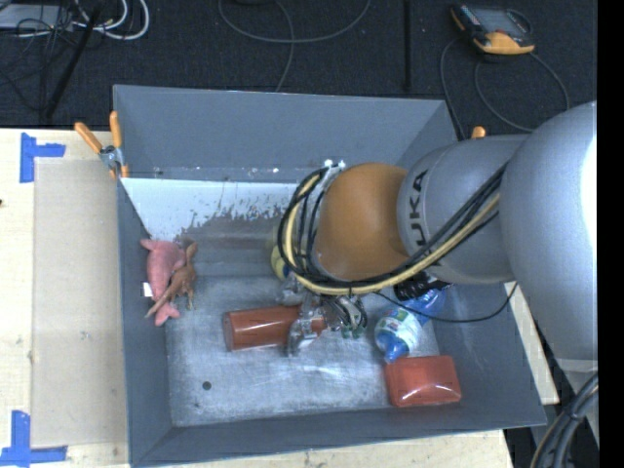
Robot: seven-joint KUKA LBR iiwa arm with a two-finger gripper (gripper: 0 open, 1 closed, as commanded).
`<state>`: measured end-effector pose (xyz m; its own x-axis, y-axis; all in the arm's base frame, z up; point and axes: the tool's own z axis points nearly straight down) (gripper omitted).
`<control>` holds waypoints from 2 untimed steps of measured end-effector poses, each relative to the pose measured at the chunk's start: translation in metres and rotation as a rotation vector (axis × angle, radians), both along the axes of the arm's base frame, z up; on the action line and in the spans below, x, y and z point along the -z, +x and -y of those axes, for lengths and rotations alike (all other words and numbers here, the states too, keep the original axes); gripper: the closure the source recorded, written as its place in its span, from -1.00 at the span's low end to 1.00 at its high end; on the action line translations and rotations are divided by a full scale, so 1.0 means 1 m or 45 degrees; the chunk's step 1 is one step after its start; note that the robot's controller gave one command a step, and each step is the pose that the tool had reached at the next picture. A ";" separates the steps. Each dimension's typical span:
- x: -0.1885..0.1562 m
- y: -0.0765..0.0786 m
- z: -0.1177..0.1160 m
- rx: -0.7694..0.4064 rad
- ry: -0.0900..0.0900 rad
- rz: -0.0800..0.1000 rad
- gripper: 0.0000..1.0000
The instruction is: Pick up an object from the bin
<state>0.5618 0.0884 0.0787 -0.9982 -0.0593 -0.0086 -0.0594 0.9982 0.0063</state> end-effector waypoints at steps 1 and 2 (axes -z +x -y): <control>-0.013 -0.002 0.001 0.000 -0.007 -0.014 1.00; -0.026 -0.002 0.002 0.002 -0.008 -0.013 1.00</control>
Offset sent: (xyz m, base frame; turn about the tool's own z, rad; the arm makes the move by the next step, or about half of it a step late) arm 0.0000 0.0000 0.0079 0.0000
